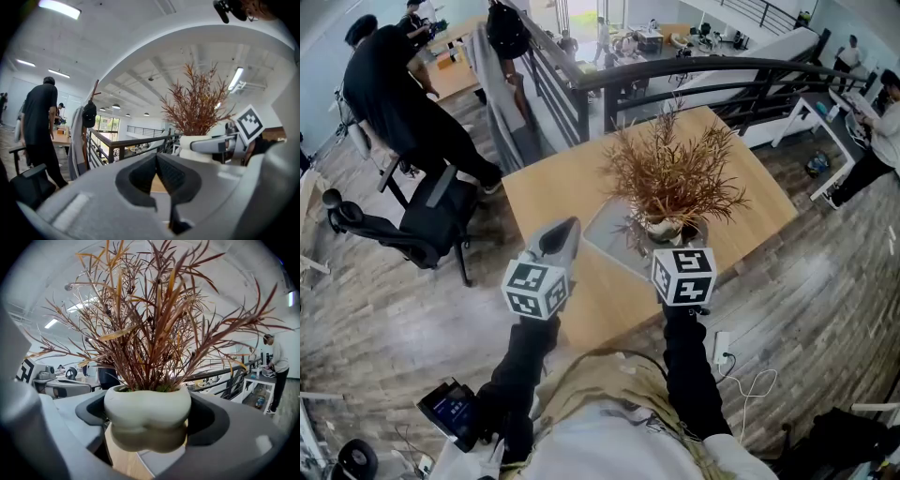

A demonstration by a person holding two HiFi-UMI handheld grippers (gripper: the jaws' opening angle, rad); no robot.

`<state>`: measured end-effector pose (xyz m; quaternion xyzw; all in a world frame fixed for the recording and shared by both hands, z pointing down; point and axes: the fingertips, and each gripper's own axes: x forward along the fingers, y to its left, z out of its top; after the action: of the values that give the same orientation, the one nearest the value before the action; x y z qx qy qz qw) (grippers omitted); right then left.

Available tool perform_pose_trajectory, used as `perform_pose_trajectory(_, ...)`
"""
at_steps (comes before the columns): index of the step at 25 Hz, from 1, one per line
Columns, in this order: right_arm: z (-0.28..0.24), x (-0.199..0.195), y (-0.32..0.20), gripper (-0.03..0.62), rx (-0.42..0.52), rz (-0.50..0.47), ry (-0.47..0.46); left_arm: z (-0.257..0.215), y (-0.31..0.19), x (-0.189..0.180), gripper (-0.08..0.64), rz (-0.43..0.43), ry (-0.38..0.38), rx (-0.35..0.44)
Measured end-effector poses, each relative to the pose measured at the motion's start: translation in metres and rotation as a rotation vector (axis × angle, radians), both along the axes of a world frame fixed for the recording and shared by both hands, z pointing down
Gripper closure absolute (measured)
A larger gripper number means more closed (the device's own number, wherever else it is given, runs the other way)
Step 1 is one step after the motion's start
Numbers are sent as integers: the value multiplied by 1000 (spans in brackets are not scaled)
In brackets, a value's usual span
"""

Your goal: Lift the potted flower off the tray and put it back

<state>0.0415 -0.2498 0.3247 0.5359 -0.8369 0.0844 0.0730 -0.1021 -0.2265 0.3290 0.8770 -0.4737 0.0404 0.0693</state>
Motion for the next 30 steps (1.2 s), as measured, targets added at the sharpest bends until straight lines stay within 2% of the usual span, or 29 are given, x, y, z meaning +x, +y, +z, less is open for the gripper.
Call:
perform_pose_trajectory(9,6,1,0,91,-11,-6,-7,3,1,0,558,-11,-4,-16)
perform_pose_trajectory(18,25,-9,0,91,-30,-12,-3,17,7,-17,558,-28,-1,-43)
perform_pose_trajectory(30,85,-12,-15,91,-44,-49,-3,74,8,-27,558,-68,-19,-101)
